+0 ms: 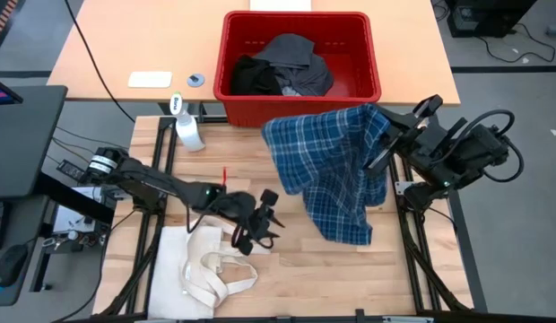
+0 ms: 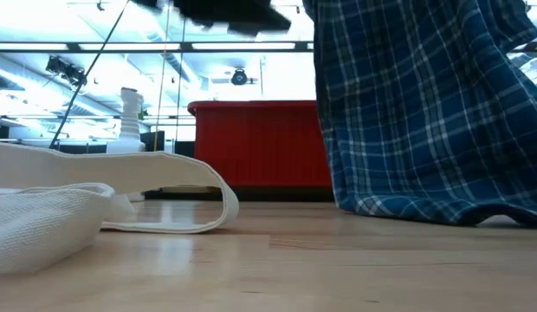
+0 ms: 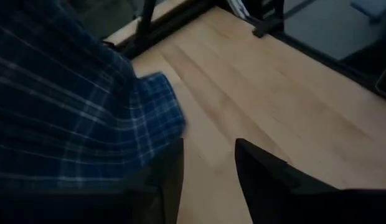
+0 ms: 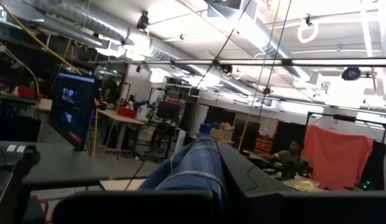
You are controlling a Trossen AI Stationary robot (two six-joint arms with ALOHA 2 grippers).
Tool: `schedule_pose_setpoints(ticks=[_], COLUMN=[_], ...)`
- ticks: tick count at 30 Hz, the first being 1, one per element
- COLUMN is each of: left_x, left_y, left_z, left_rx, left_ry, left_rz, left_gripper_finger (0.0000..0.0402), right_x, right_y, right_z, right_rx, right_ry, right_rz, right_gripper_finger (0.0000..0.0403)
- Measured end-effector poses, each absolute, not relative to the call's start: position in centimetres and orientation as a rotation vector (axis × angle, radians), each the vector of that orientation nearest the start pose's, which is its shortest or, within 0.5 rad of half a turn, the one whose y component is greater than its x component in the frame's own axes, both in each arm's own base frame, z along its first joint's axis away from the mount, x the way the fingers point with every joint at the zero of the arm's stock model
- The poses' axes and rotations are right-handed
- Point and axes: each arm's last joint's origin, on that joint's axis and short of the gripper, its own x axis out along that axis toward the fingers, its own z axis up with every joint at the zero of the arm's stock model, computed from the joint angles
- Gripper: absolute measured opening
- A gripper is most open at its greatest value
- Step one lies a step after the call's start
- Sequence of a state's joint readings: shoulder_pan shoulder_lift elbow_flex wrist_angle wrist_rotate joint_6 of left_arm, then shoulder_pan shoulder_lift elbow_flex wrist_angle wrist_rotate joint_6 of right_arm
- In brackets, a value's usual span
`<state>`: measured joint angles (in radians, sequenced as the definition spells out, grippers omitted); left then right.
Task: Fold Laundry from Bin
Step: Fold the blue pants
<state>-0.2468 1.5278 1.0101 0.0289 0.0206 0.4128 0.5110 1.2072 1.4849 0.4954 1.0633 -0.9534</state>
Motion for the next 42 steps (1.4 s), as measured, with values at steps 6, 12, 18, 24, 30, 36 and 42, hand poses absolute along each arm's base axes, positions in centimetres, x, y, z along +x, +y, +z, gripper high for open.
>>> schedule_pose_setpoints(ticks=[6,12,18,24,30,36,42], left_x=[31.9,31.4,29.9,29.3,29.4,29.2,28.7], left_y=[-6.3,-2.2,-0.1,-1.3,-3.3,-4.9,-6.9], left_z=[23.9,26.1,29.5,32.0,31.5,31.4,31.4], left_rx=[0.485,0.583,0.733,0.856,0.834,0.778,0.851], left_ry=[0.328,0.330,0.259,0.072,0.018,-0.008,-0.005], left_rz=[-0.145,0.157,0.370,0.385,0.150,0.093,0.088], left_gripper_finger=[0.0135,0.0135,0.0134,0.0128,0.0128,0.0128,0.0128], right_x=[19.6,20.0,19.5,19.1,18.9,18.8,17.8], right_y=[8.0,9.0,10.2,10.0,9.7,9.1,8.9], right_z=[52.7,52.2,52.1,52.3,52.6,52.9,53.6], right_rx=[-0.353,-0.360,-0.347,-0.315,-0.305,-0.288,-0.231], right_ry=[-0.212,-0.168,-0.156,-0.151,-0.168,-0.178,-0.246], right_rz=[-0.711,-0.701,-0.667,-0.688,-0.710,-0.753,-0.738], right_gripper_finger=[0.0009,0.0009,0.0009,0.0009,0.0009,0.0009,0.0009])
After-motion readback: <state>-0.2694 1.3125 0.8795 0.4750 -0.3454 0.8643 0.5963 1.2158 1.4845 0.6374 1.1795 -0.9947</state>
